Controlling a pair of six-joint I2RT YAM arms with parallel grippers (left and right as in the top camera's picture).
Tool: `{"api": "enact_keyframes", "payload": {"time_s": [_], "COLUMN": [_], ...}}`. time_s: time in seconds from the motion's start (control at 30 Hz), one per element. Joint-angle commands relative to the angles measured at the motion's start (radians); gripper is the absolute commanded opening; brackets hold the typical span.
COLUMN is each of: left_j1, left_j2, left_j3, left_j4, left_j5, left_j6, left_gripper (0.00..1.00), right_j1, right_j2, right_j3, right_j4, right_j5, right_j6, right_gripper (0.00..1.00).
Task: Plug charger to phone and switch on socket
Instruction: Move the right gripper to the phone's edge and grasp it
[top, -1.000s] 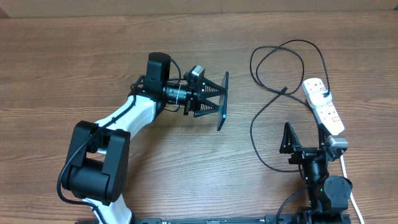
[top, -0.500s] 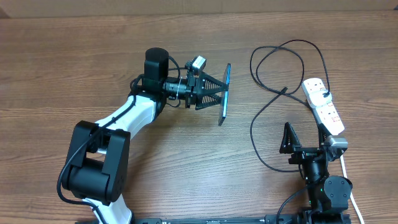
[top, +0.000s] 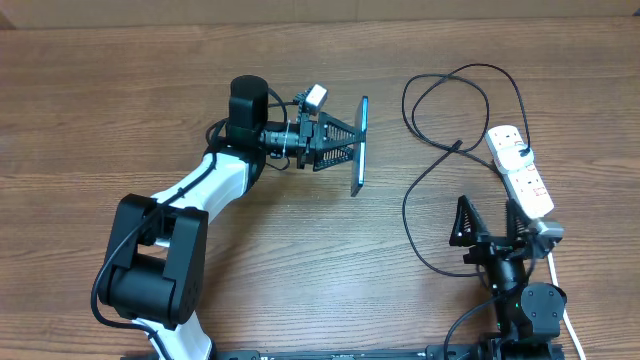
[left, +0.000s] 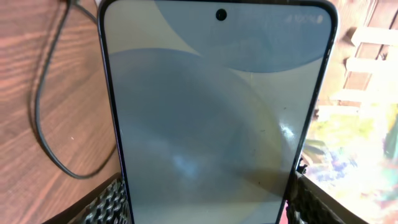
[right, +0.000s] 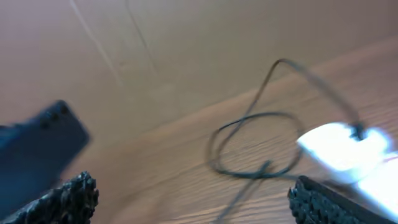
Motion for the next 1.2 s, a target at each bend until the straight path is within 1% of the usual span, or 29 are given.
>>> {"api": "enact_keyframes", "payload": {"time_s": [0.0, 0.17, 0.2, 0.3, 0.4, 0.5, 0.6, 0.7, 0.77, 0.97, 1.07, 1.17], "left_j1": [0.007, 0.015, 0.018, 0.028, 0.037, 0.043, 0.046, 0.046, 0.046, 0.046, 0.047, 0.047], "left_j2": [0.006, 0.006, 0.006, 0.006, 0.006, 0.006, 0.006, 0.006, 0.006, 0.006, 0.006, 0.006], "left_j3": [0.003, 0.003, 0.003, 0.003, 0.003, 0.003, 0.003, 0.003, 0.003, 0.003, 0.003, 0.003], "left_j4": [0.012, 0.011, 0.012, 0.012, 0.012, 0.012, 0.012, 0.012, 0.012, 0.012, 0.012, 0.012], "left_j5": [-0.035, -0.033, -0.034, -0.033, -0.033, -0.028, -0.027, -0.027, -0.027, -0.024, -0.016, -0.015], "left_j6": [0.039, 0.023, 0.023, 0.01, -0.02, -0.05, -0.082, -0.086, -0.094, -0.136, -0.149, -0.156], "left_gripper": [0.43, 0.42, 0.41, 0.41, 0.4, 0.4, 0.4, 0.41, 0.41, 0.41, 0.41, 0.41], "right_j1": [0.004, 0.004, 0.004, 0.004, 0.004, 0.005, 0.005, 0.005, 0.005, 0.005, 0.005, 0.005], "right_j2": [0.004, 0.037, 0.043, 0.06, 0.085, 0.119, 0.167, 0.235, 0.285, 0.41, 0.463, 0.5], "right_j3": [-0.011, -0.011, -0.011, -0.011, 0.006, 0.071, 0.181, 0.314, 0.399, 0.565, 0.589, 0.589], "right_j4": [0.014, 0.02, 0.02, 0.021, 0.01, -0.071, -0.204, -0.345, -0.424, -0.558, -0.567, -0.523], "right_j5": [-0.129, -0.172, -0.178, -0.204, -0.21, -0.221, -0.222, -0.244, -0.312, -0.547, -0.69, -0.781], "right_j6": [0.311, 0.311, 0.292, 0.134, 0.089, 0.035, -0.029, -0.039, -0.054, -0.067, -0.066, -0.061], "right_gripper": [1.0, 1.0, 1.0, 1.0, 1.0, 1.0, 1.0, 1.0, 1.0, 1.0, 1.0, 1.0]}}
